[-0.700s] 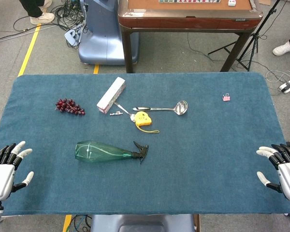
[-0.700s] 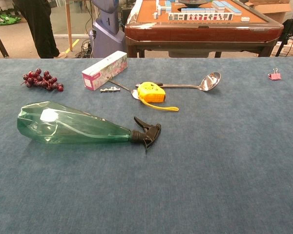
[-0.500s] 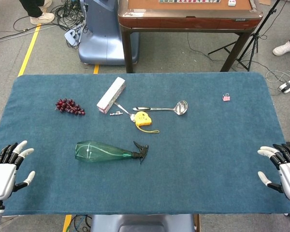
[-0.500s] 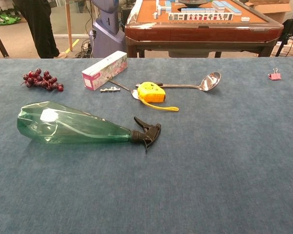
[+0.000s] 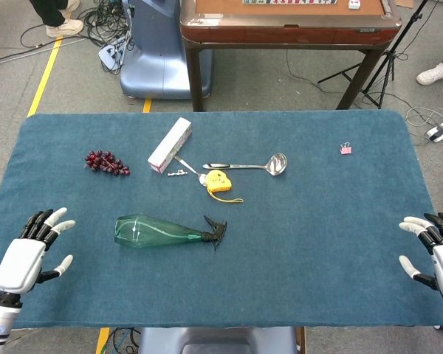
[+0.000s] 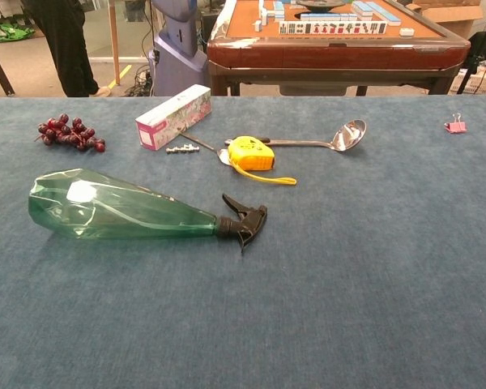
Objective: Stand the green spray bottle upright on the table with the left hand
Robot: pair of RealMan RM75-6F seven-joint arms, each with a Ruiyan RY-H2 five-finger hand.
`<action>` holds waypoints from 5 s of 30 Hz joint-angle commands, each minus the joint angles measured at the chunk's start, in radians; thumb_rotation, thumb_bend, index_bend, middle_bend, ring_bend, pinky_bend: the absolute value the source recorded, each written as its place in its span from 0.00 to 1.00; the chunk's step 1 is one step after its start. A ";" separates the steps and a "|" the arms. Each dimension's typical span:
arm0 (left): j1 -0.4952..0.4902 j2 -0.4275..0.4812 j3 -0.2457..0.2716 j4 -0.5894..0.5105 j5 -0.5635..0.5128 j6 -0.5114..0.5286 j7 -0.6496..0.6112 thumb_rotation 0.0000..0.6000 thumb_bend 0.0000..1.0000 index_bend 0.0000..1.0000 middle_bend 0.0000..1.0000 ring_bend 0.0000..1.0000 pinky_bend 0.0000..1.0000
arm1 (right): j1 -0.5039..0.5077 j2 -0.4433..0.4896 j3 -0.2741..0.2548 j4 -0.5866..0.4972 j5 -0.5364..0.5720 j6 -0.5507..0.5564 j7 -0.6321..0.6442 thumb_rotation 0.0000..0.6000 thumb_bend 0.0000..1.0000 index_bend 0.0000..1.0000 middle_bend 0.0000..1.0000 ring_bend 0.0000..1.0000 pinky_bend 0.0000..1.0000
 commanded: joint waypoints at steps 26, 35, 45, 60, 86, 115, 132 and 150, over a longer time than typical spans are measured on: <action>-0.280 -0.200 -0.042 0.056 -0.073 -0.348 0.224 1.00 0.22 0.00 0.02 0.00 0.00 | 0.004 0.000 0.002 -0.010 0.017 -0.017 -0.014 1.00 0.26 0.31 0.28 0.14 0.12; -0.343 -0.271 -0.064 0.111 -0.164 -0.422 0.311 1.00 0.22 0.00 0.02 0.00 0.00 | 0.002 0.001 0.000 -0.009 0.022 -0.020 -0.013 1.00 0.26 0.31 0.28 0.14 0.12; -0.404 -0.320 -0.108 0.211 -0.292 -0.455 0.426 1.00 0.22 0.00 0.02 0.00 0.00 | -0.002 0.005 0.000 -0.009 0.025 -0.017 -0.011 1.00 0.26 0.31 0.28 0.14 0.12; -0.402 -0.249 -0.047 0.129 -0.206 -0.368 0.482 1.00 0.22 0.04 0.02 0.00 0.00 | -0.002 0.006 0.000 -0.014 0.023 -0.019 -0.013 1.00 0.25 0.31 0.28 0.14 0.12; -0.513 -0.405 -0.054 0.032 -0.347 -0.446 0.979 1.00 0.22 0.27 0.18 0.05 0.00 | -0.001 0.000 -0.003 0.006 0.020 -0.024 0.012 1.00 0.25 0.31 0.28 0.14 0.12; -0.728 -0.536 -0.038 -0.015 -0.808 -0.383 1.298 1.00 0.22 0.33 0.27 0.11 0.00 | -0.013 0.003 -0.006 0.025 0.025 -0.012 0.039 1.00 0.26 0.31 0.28 0.14 0.12; -0.801 -0.579 -0.006 0.050 -0.861 -0.360 1.251 1.00 0.27 0.43 0.37 0.17 0.00 | -0.018 0.002 -0.006 0.031 0.028 -0.007 0.048 1.00 0.26 0.31 0.28 0.14 0.12; -0.710 -0.365 -0.088 -0.015 -0.674 -0.435 0.664 1.00 0.28 0.50 0.45 0.22 0.00 | -0.015 0.004 -0.005 0.018 0.016 -0.007 0.036 1.00 0.25 0.31 0.28 0.14 0.12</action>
